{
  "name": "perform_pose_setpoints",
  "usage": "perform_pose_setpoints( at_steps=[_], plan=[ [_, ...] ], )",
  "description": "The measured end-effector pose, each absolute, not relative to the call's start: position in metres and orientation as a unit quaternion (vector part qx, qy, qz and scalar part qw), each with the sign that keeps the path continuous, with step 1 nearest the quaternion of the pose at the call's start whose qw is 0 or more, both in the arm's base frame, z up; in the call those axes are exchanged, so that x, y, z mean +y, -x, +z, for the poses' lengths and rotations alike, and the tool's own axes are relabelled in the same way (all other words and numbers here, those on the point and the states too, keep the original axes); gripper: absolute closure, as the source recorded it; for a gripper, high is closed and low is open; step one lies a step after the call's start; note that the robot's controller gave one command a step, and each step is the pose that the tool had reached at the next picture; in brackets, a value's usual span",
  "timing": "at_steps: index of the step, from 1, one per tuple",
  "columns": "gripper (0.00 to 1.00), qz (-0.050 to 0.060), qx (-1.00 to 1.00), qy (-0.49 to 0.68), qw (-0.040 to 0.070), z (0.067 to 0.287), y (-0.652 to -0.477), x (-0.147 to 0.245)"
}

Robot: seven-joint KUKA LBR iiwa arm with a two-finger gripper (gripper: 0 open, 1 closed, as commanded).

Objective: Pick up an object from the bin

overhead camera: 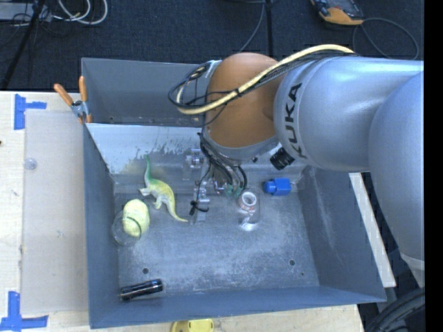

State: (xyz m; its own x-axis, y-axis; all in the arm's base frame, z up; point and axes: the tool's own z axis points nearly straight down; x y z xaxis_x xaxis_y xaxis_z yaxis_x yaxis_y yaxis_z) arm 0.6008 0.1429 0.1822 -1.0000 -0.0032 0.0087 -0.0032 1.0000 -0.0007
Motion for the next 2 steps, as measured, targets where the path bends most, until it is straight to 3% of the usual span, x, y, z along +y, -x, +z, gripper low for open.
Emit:
perform_pose_setpoints(
  at_steps=[1,2],
  plan=[
    [0.00,0.000,-1.000,0.000,0.001,0.187,-0.602,0.142],
    [0.00,0.000,-0.998,0.060,0.002,0.129,-0.596,0.191]
  ],
)
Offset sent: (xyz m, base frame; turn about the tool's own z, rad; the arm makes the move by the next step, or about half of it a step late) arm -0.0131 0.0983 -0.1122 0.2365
